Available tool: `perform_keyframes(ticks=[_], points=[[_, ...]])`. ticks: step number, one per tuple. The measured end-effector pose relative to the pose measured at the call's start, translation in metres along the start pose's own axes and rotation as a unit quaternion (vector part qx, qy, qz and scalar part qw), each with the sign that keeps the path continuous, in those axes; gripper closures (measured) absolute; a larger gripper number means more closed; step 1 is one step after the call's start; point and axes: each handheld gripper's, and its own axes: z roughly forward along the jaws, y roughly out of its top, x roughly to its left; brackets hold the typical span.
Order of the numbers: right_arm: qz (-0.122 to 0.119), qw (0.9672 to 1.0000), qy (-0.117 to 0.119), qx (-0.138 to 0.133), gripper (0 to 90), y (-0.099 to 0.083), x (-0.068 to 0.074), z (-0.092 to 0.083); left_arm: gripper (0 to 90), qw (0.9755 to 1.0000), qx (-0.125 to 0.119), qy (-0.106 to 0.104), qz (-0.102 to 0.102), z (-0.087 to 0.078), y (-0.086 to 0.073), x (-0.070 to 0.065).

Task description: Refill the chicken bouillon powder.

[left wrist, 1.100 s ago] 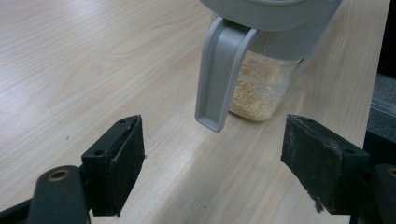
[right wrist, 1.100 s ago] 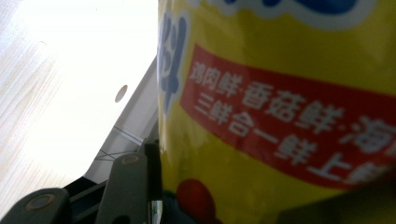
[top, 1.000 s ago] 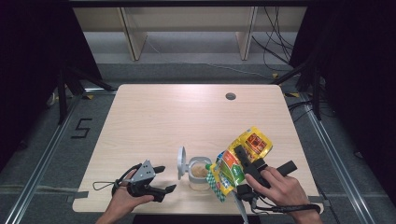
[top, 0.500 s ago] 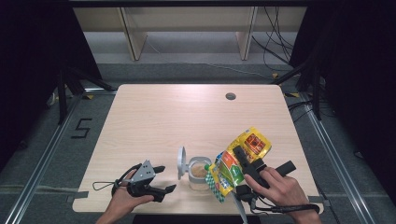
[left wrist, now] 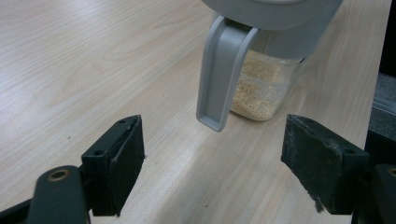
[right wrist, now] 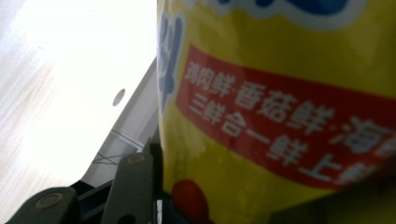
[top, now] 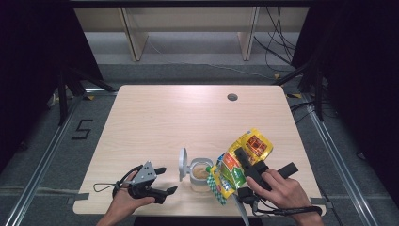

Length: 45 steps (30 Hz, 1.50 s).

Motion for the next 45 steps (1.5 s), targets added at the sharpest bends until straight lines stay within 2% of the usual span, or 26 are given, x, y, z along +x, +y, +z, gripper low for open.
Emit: perform_keyframes(ticks=[5, 6, 8, 9, 10, 14, 15, 17, 19, 21, 23, 25, 26, 27, 28, 29, 30, 32, 37, 40, 42, 43, 45], points=[[0.0, 1.0, 0.001, -0.005, 57.7, 0.0019, 0.0012, 0.0017, 20.7, 1.0, 0.0, -0.001, 0.001, 0.0001, 0.0001, 0.0], [-0.021, 0.9997, -0.001, -0.015, 57.7, 0.0025, -0.0008, 0.0034, 20.7, 1.0, 0.0, 0.0, 0.0, 0.0, 0.0, 0.0001], [-0.033, 0.9992, -0.003, -0.022, 57.6, 0.0026, -0.0027, 0.0041, 20.7, 1.0, 0.003, 0.001, 0.0, -0.0004, 0.0001, 0.0002], [-0.034, 0.9992, -0.005, -0.022, 57.6, 0.0025, -0.0031, 0.0038, 20.7, 1.0, 0.003, 0.001, 0.0, -0.0004, 0.0001, 0.0002], [-0.024, 0.9995, -0.002, -0.019, 57.6, 0.0023, -0.0027, 0.0036, 20.7, 1.0, 0.003, 0.001, 0.0, -0.0004, 0.0001, 0.0001], [-0.027, 0.9995, -0.013, -0.014, 57.6, 0.0003, -0.0033, 0.0022, 20.7, 1.0, 0.001, 0.001, 0.003, -0.0001, 0.0001, 0.0003], [-0.031, 0.9994, -0.009, -0.015, 57.5, 0.0002, -0.003, 0.0029, 20.7, 1.0, 0.002, 0.002, 0.002, -0.0003, 0.0001, 0.0001], [-0.02, 0.9996, -0.015, -0.01, 57.5, -0.0003, -0.0023, 0.0024, 20.7, 1.0, 0.006, 0.004, 0.006, -0.0009, 0.0001, 0.0008], [-0.014, 0.9998, -0.014, -0.007, 57.5, -0.0003, -0.0013, 0.002, 20.7, 1.0, -0.001, 0.0, 0.0, -0.0001, 0.0001, 0.0001], [-0.015, 0.9997, -0.014, -0.011, 57.5, -0.0002, -0.0016, 0.0023, 20.7, 1.0, 0.0, 0.0, 0.0, 0.0, -0.0001, 0.0], [-0.029, 0.9994, -0.009, -0.017, 57.5, 0.0, -0.0028, 0.0033, 20.7, 1.0, 0.002, 0.002, 0.003, -0.0004, -0.0001, 0.0003], [-0.025, 0.9995, -0.006, -0.017, 57.5, 0.0008, -0.0025, 0.0037, 20.7, 1.0, 0.005, 0.004, 0.006, -0.001, 0.0001, 0.0009], [-0.009, 0.9999, -0.006, -0.01, 57.5, 0.0005, 0.0005, 0.0028, 20.7, 0.9999, 0.009, 0.004, 0.008, -0.0014, 0.0004, 0.0012], [-0.013, 0.9998, 0.001, -0.013, 57.5, 0.0005, -0.0005, 0.0034, 20.7, 1.0, 0.006, 0.003, 0.007, -0.001, 0.0001, 0.0011], [-0.01, 0.9999, -0.007, -0.011, 57.5, 0.0005, 0.0004, 0.0028, 20.7, 1.0, 0.006, 0.004, 0.006, -0.001, 0.0, 0.0008], [-0.022, 0.9996, -0.003, -0.015, 57.5, 0.0002, -0.0015, 0.0037, 20.7, 1.0, 0.006, 0.004, 0.006, -0.001, 0.0, 0.0008], [-0.028, 0.9993, -0.017, -0.016, 57.5, 0.0002, -0.0027, 0.003, 20.7, 1.0, 0.006, 0.004, 0.006, -0.0009, 0.0001, 0.0008], [-0.021, 0.9996, -0.013, -0.011, 57.5, 0.0003, -0.0017, 0.0022, 20.7, 1.0, 0.004, 0.002, 0.005, -0.0007, 0.0001, 0.0008], [-0.027, 0.9995, -0.009, -0.016, 57.5, 0.0004, -0.0027, 0.0035, 20.7, 0.9999, 0.009, 0.005, 0.007, -0.0014, 0.0003, 0.0012], [-0.022, 0.9996, -0.014, -0.012, 57.5, -0.0002, -0.0016, 0.0024, 20.7, 1.0, 0.006, 0.003, 0.007, -0.0009, 0.0, 0.001], [-0.018, 0.9998, -0.007, -0.011, 57.5, -0.0004, -0.0007, 0.0029, 20.7, 1.0, 0.006, 0.003, 0.006, -0.0009, 0.0, 0.001], [-0.029, 0.9994, -0.011, -0.015, 57.5, -0.0003, -0.0025, 0.0032, 20.7, 1.0, 0.006, 0.003, 0.006, -0.0009, 0.0, 0.001], [-0.028, 0.9994, -0.011, -0.015, 57.5, -0.0004, -0.0025, 0.0032, 20.7, 1.0, -0.003, 0.0, -0.004, -0.0004, -0.0001, -0.0006]])
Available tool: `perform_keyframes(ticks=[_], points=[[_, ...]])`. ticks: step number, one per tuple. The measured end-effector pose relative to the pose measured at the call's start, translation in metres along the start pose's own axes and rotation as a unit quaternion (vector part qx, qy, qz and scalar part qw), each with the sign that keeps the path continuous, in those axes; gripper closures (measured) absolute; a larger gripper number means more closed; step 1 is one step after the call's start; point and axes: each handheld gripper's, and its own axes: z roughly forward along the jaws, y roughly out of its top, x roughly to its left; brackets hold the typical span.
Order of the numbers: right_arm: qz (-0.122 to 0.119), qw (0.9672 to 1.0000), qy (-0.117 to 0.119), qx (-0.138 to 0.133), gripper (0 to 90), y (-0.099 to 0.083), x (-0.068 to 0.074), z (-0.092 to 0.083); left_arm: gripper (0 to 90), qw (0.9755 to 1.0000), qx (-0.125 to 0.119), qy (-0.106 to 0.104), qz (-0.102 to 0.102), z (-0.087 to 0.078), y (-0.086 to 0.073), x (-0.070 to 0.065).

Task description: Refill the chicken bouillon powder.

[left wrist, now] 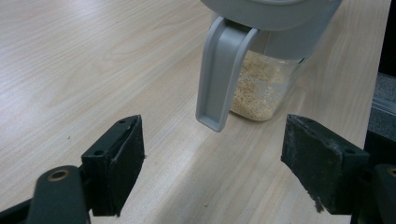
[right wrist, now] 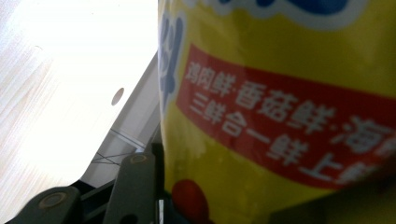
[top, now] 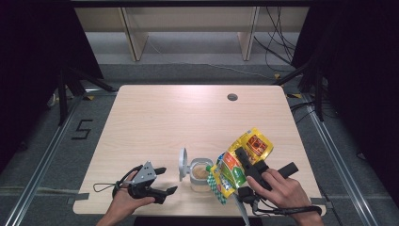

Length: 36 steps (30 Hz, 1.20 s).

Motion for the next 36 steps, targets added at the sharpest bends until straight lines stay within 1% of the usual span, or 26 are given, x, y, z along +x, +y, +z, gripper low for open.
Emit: perform_keyframes(ticks=[1, 2, 3, 4, 5, 7, 9, 10, 11, 13, 14, 15, 17, 18, 19, 20, 21, 26, 27, 29, 31, 32, 33, 34, 35, 36], points=[[0.005, 1.0, -0.002, 0.0, 57.5, 0.0001, 0.0, 0.0001, 20.7, 1.0, -0.001, -0.001, -0.002, 0.0005, 0.0001, -0.0004], [0.01, 0.9999, -0.006, 0.003, 57.5, 0.0002, 0.0005, -0.0005, 20.7, 0.9999, 0.009, 0.002, 0.009, -0.0003, 0.0002, 0.001], [0.012, 0.9999, -0.005, 0.004, 57.5, 0.0003, 0.0008, -0.0006, 20.7, 0.9999, 0.003, -0.002, -0.011, 0.001, -0.0003, -0.002], [0.006, 1.0, -0.004, 0.003, 57.4, 0.0002, 0.0009, -0.0008, 20.7, 0.9999, 0.011, 0.0, -0.003, 0.0005, 0.0, -0.001], [0.006, 1.0, -0.004, 0.003, 57.5, 0.0003, 0.001, -0.0007, 20.7, 0.9999, 0.005, -0.003, -0.01, 0.0012, -0.0003, -0.0024], [0.008, 1.0, -0.004, 0.002, 57.5, 0.0002, 0.0013, -0.0005, 20.7, 0.9999, 0.004, -0.004, -0.011, 0.0012, -0.0002, -0.0025], [0.009, 0.9999, -0.003, 0.003, 57.5, 0.0001, 0.0015, -0.0005, 20.7, 1.0, 0.003, -0.004, 0.003, 0.0006, 0.0005, -0.0008], [0.034, 0.9993, 0.002, 0.015, 57.5, 0.0, 0.0053, -0.002, 20.7, 1.0, 0.003, -0.004, 0.001, 0.0005, 0.0005, -0.0009], [0.019, 0.9998, -0.002, 0.009, 57.5, 0.0, 0.0029, -0.0014, 20.7, 1.0, 0.003, -0.004, 0.001, 0.0005, 0.0005, -0.001], [0.023, 0.9997, 0.002, 0.011, 57.5, -0.0001, 0.0027, -0.0014, 20.7, 1.0, 0.005, -0.003, 0.004, 0.0001, 0.0006, -0.0008], [0.021, 0.9997, -0.005, 0.011, 57.5, -0.0002, 0.0021, -0.0014, 20.7, 1.0, 0.003, -0.004, 0.002, 0.0001, 0.0007, -0.0011], [0.041, 0.9989, -0.004, 0.021, 57.5, -0.0004, 0.0051, -0.003, 20.7, 1.0, 0.002, -0.001, 0.002, -0.0001, 0.0008, -0.0014], [0.019, 0.9997, -0.001, 0.012, 57.5, -0.0011, 0.0021, -0.0019, 20.7, 1.0, 0.004, 0.0, 0.005, -0.0003, 0.0009, -0.001], [-0.001, 1.0, -0.005, 0.001, 57.5, -0.0012, -0.0008, -0.0003, 20.7, 1.0, 0.004, 0.001, 0.005, -0.0003, 0.0008, -0.0009], [-0.003, 1.0, 0.002, -0.001, 57.5, -0.0014, -0.0016, -0.0002, 20.7, 1.0, 0.003, 0.0, 0.003, -0.0001, 0.0007, -0.0012], [0.001, 1.0, -0.001, 0.001, 57.5, -0.0014, -0.0007, -0.0006, 20.7, 1.0, 0.002, -0.002, 0.003, 0.0, 0.0007, -0.0011], [0.0, 1.0, 0.002, 0.0, 57.5, -0.0016, -0.0009, -0.0002, 20.7, 1.0, 0.003, -0.003, 0.003, 0.0, 0.0008, -0.0011], [0.003, 1.0, -0.006, 0.003, 57.5, -0.0012, -0.0004, -0.0008, 20.7, 1.0, 0.003, -0.003, 0.004, 0.0, 0.0008, -0.0009], [-0.005, 1.0, -0.006, 0.0, 57.5, -0.0015, -0.0011, -0.0005, 20.7, 1.0, 0.004, 0.002, 0.005, -0.0003, 0.0008, -0.0009], [-0.006, 1.0, -0.005, -0.001, 57.5, -0.0013, -0.001, -0.0005, 20.7, 1.0, 0.004, 0.002, 0.005, -0.0003, 0.0009, -0.001], [0.002, 1.0, -0.005, 0.002, 57.5, -0.0007, -0.0003, -0.0007, 20.7, 1.0, 0.003, 0.001, 0.004, -0.0001, 0.0009, -0.0013], [0.011, 0.9999, -0.011, 0.007, 57.5, -0.0007, 0.0007, -0.0016, 20.7, 1.0, 0.004, -0.003, 0.004, -0.0001, 0.0009, -0.001], [0.003, 1.0, -0.004, 0.001, 57.5, -0.0007, -0.0004, -0.0007, 20.7, 1.0, 0.003, -0.002, 0.004, 0.0, 0.0008, -0.001], [-0.003, 1.0, -0.004, -0.001, 57.5, -0.0011, -0.0011, -0.0003, 20.7, 1.0, 0.004, 0.001, 0.006, -0.0002, 0.0008, -0.0009], [-0.003, 1.0, -0.004, -0.001, 57.5, -0.0011, -0.0011, -0.0004, 20.7, 1.0, 0.005, 0.002, 0.006, -0.0003, 0.0008, -0.0008], [-0.002, 1.0, 0.002, -0.003, 57.5, -0.0012, -0.0014, -0.0003, 20.7, 1.0, 0.004, 0.001, -0.009, 0.0001, 0.0001, -0.0021]])
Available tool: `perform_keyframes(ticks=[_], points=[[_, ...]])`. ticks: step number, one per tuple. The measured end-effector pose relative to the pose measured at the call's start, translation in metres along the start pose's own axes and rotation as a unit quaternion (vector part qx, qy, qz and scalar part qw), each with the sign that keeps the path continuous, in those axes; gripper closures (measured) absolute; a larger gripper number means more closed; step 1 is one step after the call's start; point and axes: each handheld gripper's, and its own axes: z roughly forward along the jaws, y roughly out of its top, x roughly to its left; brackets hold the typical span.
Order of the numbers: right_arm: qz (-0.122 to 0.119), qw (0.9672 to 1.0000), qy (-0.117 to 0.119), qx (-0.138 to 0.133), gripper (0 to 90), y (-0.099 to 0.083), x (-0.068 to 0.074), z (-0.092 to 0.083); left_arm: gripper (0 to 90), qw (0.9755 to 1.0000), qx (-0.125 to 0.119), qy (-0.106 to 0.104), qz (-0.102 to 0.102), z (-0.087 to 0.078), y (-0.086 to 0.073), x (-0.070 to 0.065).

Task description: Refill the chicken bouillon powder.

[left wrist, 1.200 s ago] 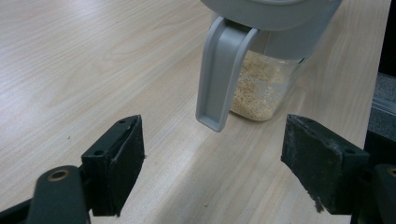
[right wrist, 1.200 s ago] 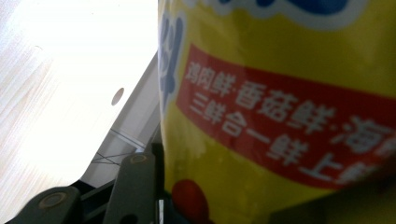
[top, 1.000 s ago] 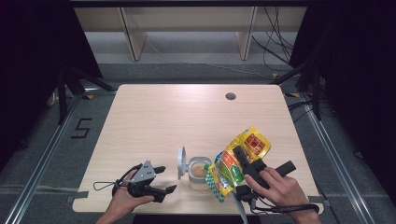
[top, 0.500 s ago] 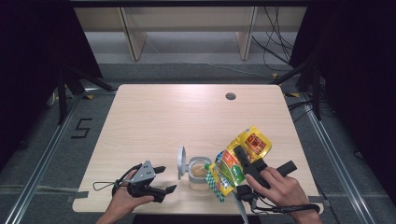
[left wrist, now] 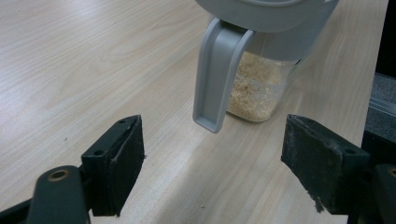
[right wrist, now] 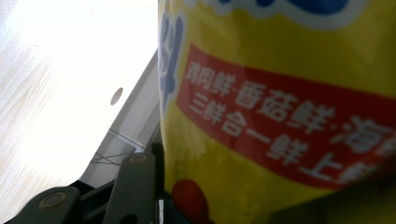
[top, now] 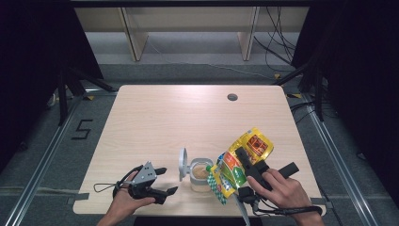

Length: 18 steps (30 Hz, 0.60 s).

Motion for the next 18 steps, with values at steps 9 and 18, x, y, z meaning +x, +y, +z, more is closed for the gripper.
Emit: perform_keyframes(ticks=[9, 18], points=[[0.0, 1.0, 0.0, 0.0, 57.5, 0.0001, -0.0002, -0.0001, 20.7, 1.0, 0.0, 0.002, 0.0, -0.0003, 0.0001, -0.0002], [-0.002, 1.0, -0.006, 0.002, 57.5, -0.0002, 0.0002, -0.0006, 20.7, 1.0, 0.003, 0.002, 0.002, -0.0009, 0.0004, 0.0002]])
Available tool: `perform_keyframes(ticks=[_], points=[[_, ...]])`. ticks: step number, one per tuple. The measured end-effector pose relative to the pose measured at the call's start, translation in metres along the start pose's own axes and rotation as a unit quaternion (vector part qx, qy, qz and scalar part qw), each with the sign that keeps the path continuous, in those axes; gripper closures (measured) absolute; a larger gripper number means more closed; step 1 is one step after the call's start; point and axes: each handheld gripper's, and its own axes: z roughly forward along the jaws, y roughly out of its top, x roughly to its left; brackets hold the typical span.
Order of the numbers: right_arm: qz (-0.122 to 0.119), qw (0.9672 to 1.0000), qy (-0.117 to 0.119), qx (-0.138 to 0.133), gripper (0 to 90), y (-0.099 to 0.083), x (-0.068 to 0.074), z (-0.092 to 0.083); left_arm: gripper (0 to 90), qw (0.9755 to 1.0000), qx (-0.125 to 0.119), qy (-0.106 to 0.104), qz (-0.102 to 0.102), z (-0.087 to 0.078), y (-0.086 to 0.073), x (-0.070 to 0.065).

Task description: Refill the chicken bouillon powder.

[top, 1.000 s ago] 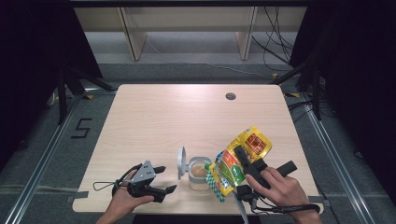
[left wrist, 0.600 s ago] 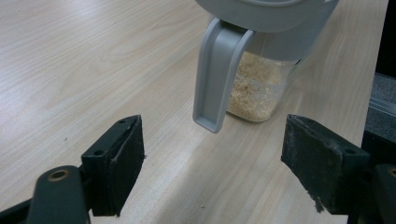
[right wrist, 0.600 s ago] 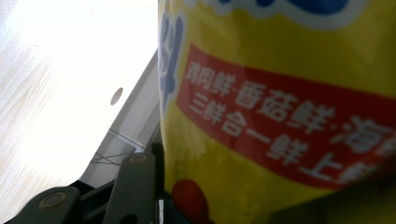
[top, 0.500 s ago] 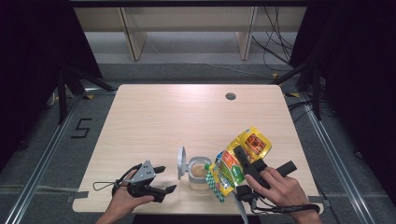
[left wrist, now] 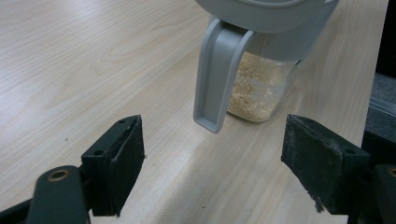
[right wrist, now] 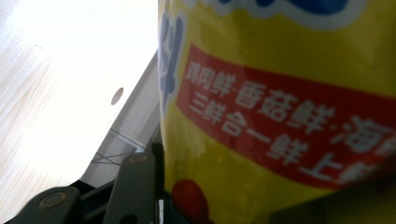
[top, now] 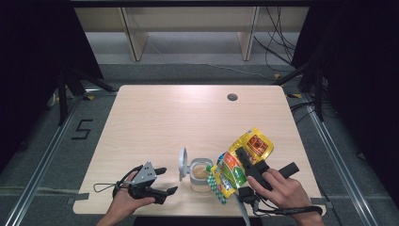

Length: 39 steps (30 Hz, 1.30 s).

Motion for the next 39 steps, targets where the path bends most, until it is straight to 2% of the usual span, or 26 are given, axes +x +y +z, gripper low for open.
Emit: perform_keyframes(ticks=[5, 6, 9, 10, 12, 13, 15, 19, 21, 22, 24, 25, 27, 28, 34, 37, 39], points=[[0.001, 1.0, 0.003, -0.001, 57.5, -0.0003, -0.0004, -0.0005, 20.7, 1.0, -0.001, 0.0, -0.001, 0.0001, -0.0001, -0.0001], [0.011, 0.9999, 0.002, 0.003, 57.5, -0.0002, 0.0005, -0.0007, 20.7, 1.0, -0.001, 0.0, -0.001, 0.0001, -0.0001, -0.0001], [0.01, 0.9999, 0.001, 0.002, 57.5, -0.0008, 0.0002, -0.0008, 20.7, 1.0, -0.002, 0.0, -0.001, 0.0001, -0.0001, 0.0], [0.02, 0.9998, -0.005, 0.007, 57.5, -0.0009, 0.0014, -0.0018, 20.7, 1.0, -0.002, 0.0, -0.001, 0.0, -0.0001, 0.0], [0.02, 0.9998, 0.0, 0.006, 57.5, -0.0011, 0.0009, -0.0017, 20.7, 1.0, -0.001, 0.002, 0.001, -0.0001, 0.0001, 0.0001], [0.009, 0.9999, 0.004, 0.001, 57.5, -0.001, -0.0003, -0.0009, 20.7, 1.0, -0.001, 0.0, -0.001, -0.0001, 0.0, -0.0001], [0.005, 1.0, 0.003, 0.0, 57.5, -0.0014, -0.0003, -0.001, 20.6, 1.0, -0.001, 0.0, 0.0, -0.0001, 0.0001, -0.0001], [0.005, 1.0, 0.007, 0.002, 57.5, -0.0017, -0.0003, -0.001, 20.7, 1.0, -0.001, 0.001, 0.0, -0.0002, 0.0001, 0.0], [0.019, 0.9998, -0.006, 0.01, 57.5, -0.0011, 0.0013, -0.0023, 20.7, 1.0, -0.002, 0.002, 0.001, -0.0004, 0.0002, 0.0003], [0.012, 0.9999, 0.002, 0.007, 57.5, -0.0008, 0.0012, -0.0015, 20.7, 1.0, -0.004, 0.0, 0.005, -0.0001, 0.0003, 0.0005], [-0.001, 1.0, 0.002, 0.005, 57.5, 0.0011, 0.0003, -0.0011, 20.7, 1.0, -0.003, 0.0, -0.002, 0.0001, 0.0, -0.0001], [0.008, 0.9999, 0.001, 0.008, 57.5, 0.0012, 0.002, -0.002, 20.7, 1.0, -0.001, 0.0, 0.0, -0.0001, 0.0001, -0.0001], [0.0, 1.0, 0.0, 0.003, 57.5, 0.0021, 0.0007, -0.0009, 20.7, 1.0, -0.001, 0.0, 0.0, -0.0002, 0.0001, -0.0001], [-0.002, 1.0, 0.009, 0.002, 57.5, 0.0017, 0.0003, -0.0006, 20.7, 1.0, -0.001, 0.0, 0.0, -0.0002, 0.0001, -0.0001], [-0.003, 1.0, 0.004, 0.002, 57.5, 0.0013, 0.0007, -0.0007, 20.7, 1.0, -0.001, 0.0, 0.0, 0.0, 0.0001, -0.0002], [-0.002, 1.0, 0.009, 0.002, 57.5, 0.0015, 0.0008, -0.0005, 20.6, 1.0, 0.001, 0.002, 0.002, 0.0, 0.0, 0.0004], [0.0, 1.0, 0.002, 0.003, 57.5, 0.0015, 0.0011, -0.0005, 20.7, 1.0, -0.001, 0.0, 0.0, 0.0, 0.0, 0.0]])
